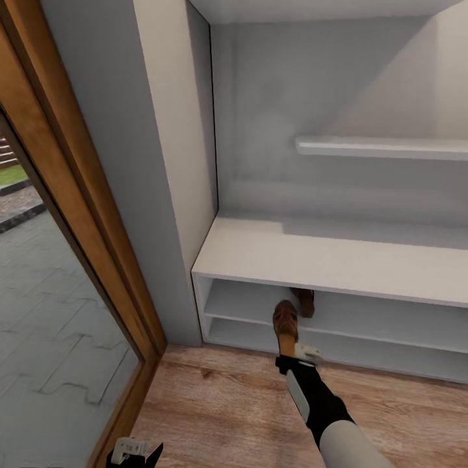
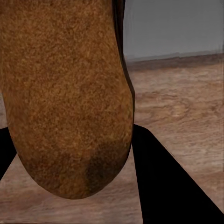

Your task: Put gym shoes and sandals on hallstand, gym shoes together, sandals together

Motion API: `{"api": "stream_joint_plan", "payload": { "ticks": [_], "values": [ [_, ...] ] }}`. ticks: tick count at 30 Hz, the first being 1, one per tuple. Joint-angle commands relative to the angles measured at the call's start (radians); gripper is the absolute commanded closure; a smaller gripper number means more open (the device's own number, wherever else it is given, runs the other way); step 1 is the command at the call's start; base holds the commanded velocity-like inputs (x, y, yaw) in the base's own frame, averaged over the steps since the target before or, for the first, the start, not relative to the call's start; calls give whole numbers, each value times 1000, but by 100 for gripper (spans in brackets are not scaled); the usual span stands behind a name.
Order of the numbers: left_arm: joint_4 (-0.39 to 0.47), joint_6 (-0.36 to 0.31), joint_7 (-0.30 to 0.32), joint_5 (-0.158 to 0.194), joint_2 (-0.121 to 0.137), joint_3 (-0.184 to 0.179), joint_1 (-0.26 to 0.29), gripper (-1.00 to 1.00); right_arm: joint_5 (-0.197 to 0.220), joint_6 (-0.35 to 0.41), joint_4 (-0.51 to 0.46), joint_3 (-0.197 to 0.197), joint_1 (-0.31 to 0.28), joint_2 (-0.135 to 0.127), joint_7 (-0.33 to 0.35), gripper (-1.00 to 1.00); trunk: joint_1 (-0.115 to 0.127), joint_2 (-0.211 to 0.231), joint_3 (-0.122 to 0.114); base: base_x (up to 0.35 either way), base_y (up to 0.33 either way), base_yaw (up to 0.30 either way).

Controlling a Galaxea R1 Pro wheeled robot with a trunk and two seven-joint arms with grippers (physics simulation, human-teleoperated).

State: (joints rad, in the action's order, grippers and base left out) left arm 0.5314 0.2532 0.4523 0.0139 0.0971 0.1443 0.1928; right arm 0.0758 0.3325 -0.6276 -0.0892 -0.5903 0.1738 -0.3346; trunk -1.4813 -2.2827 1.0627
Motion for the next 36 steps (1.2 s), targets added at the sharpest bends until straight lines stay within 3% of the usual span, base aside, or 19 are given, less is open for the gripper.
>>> {"api": "stream_joint_plan", "payload": {
  "ticks": [1, 3, 7, 15, 36],
  "values": [
    [-1, 1, 8, 1, 0, 5, 0, -100, 6, 4, -2, 30, 0, 1, 14, 100, 0, 0, 1, 0, 0, 0],
    [-1, 1, 8, 1, 0, 5, 0, -100, 6, 4, -1, 78, 0, 1, 37, 100, 0, 0, 1, 0, 0, 0],
    [-1, 1, 8, 1, 0, 5, 0, -100, 4, 5, -2, 108, 0, 1, 49, 100, 0, 0, 1, 0, 0, 0],
    [-1, 0, 8, 1, 0, 5, 0, -100, 4, 4, -3, 107, 0, 1, 49, 100, 0, 0, 1, 7, 0, 0],
    [-1, 0, 8, 1, 0, 5, 0, -100, 3, 3, -3, 106, 0, 1, 48, 100, 0, 0, 1, 172, 0, 0]
  ]
}}
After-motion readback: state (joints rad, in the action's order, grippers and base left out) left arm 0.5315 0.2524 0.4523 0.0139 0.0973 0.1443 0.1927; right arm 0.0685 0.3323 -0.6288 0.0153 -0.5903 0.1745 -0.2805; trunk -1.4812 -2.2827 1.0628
